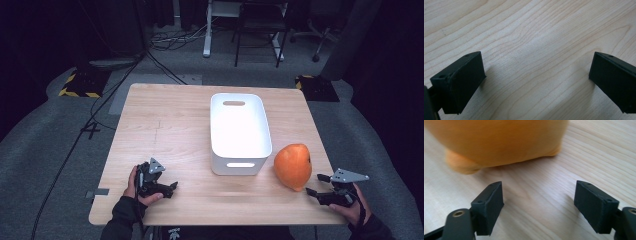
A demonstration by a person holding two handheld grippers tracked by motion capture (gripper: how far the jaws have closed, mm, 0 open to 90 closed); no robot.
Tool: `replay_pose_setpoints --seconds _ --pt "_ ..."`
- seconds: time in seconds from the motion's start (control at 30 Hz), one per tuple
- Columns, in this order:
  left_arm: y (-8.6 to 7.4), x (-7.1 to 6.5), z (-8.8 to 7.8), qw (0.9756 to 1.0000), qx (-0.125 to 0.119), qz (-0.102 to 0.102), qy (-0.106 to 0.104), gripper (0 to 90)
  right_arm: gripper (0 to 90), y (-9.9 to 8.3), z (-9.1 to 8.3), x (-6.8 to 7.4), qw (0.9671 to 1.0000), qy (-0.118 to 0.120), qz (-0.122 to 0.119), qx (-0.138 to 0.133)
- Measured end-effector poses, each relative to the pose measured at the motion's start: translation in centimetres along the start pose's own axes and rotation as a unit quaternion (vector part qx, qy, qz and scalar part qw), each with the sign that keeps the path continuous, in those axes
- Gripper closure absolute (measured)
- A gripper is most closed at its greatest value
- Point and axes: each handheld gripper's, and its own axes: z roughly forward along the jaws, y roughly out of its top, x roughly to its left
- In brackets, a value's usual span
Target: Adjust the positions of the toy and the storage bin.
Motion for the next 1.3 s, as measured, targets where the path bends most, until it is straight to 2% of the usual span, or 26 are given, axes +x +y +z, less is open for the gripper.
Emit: replay_pose_setpoints --seconds 0.03,0.07,0.13,0.23,0.3,0.47,0.5,0.67,0.7,0.93,1.23,1.3 --pt "0.0 0.0 0.0 1.0 0.0 0.0 0.0 0.4 21.3 0.0 0.0 0.0 1.0 0.0 0.0 0.0" --pt "0.0 0.0 0.0 1.0 0.0 0.0 0.0 0.4 21.4 0.1 -0.2 0.0 0.9998 0.015 0.009 -0.007" --pt "0.0 0.0 0.0 1.0 -0.002 -0.001 0.004 0.4 21.4 0.3 -0.4 0.2 0.9999 0.013 0.007 -0.008" --pt "0.0 0.0 0.1 1.0 -0.002 -0.004 -0.001 0.3 20.9 1.1 -1.2 0.7 0.9999 0.006 -0.004 -0.014" --pt "0.1 0.1 0.1 1.0 -0.003 0.001 -0.004 0.2 20.6 1.6 -1.6 0.8 0.9998 0.003 -0.01 -0.015" --pt "0.1 0.1 0.1 1.0 -0.003 0.002 -0.005 0.4 20.6 2.9 -2.6 1.1 0.9997 -0.005 -0.007 -0.024" --pt "0.1 0.2 0.0 1.0 0.001 0.006 -0.003 0.4 20.6 3.6 -3.2 1.2 0.9996 -0.007 -0.012 -0.025" --pt "0.2 0.1 0.1 1.0 -0.001 0.001 0.0 0.3 20.3 5.3 -4.2 1.4 0.9991 -0.02 -0.004 -0.036" --pt "0.2 0.1 0.2 1.0 -0.001 0.0 0.0 0.4 20.5 5.7 -4.4 1.4 0.9989 -0.022 0.004 -0.042" --pt "0.2 0.1 0.1 1.0 -0.001 0.001 0.0 0.4 22.1 8.3 -4.1 1.8 0.998 -0.042 0.006 -0.047" --pt "0.1 0.0 0.0 1.0 -0.001 -0.005 0.004 0.6 22.9 10.9 -4.0 3.0 0.9964 -0.036 0.015 -0.075" --pt "0.1 0.0 0.0 1.0 -0.001 -0.006 0.003 0.6 22.9 11.4 -3.9 3.2 0.9962 -0.038 0.01 -0.077"
